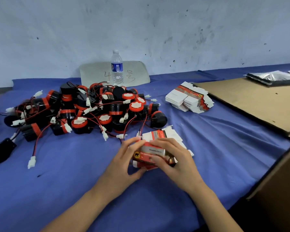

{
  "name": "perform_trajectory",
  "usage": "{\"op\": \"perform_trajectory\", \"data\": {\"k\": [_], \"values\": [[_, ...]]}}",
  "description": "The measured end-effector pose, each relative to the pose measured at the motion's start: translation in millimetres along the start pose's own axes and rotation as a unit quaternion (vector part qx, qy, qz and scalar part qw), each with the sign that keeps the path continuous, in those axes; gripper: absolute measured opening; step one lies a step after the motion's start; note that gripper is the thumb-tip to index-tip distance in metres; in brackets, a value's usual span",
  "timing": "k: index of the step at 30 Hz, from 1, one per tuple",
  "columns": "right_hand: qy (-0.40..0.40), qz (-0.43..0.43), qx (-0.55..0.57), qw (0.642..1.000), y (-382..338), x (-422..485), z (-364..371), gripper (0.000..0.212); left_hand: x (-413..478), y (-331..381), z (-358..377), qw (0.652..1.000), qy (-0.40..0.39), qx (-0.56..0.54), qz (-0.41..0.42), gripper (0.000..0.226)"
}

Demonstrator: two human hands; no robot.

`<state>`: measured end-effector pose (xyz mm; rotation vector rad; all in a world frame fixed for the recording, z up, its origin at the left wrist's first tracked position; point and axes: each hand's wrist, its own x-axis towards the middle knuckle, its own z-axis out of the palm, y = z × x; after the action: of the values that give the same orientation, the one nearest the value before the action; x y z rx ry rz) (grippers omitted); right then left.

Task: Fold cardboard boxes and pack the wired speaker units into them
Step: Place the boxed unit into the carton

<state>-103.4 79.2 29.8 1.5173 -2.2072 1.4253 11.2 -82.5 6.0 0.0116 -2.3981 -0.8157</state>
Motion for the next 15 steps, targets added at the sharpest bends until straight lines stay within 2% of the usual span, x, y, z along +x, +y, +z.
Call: {"op": "perform_trajectory", "data": {"k": [1, 3, 5, 9, 11, 13, 15], "values": [[-0.003, 0.014, 0.039, 0.999, -3, 1, -4, 0.036, 1, 2, 0, 1.0, 0.01, -0.006, -0.011, 0.064], [-0.058, 0.038, 0.118, 0.991, -10, 1, -9, 0.052, 1, 7, -2, 0.998, 0.023, -0.04, -0.045, 0.057], [-0.086, 0.044, 0.112, 0.989, -11, 1, -10, 0.06, 2, 10, -2, 0.996, 0.025, -0.066, -0.054, 0.053], [0.003, 0.077, 0.02, 0.997, -14, 14, -24, 0.047, 6, 9, -2, 0.983, 0.07, -0.141, -0.09, 0.058], [0.092, 0.126, 0.105, 0.982, -18, 20, -39, 0.04, 9, 5, -3, 0.977, 0.092, -0.159, -0.112, 0.052], [0.189, 0.16, 0.297, 0.922, -18, 27, -62, 0.029, 9, -2, -4, 0.976, 0.102, -0.147, -0.122, 0.045], [0.266, 0.166, 0.484, 0.817, -19, 30, -88, 0.017, 7, -8, -2, 0.98, 0.09, -0.129, -0.125, 0.046]]}}
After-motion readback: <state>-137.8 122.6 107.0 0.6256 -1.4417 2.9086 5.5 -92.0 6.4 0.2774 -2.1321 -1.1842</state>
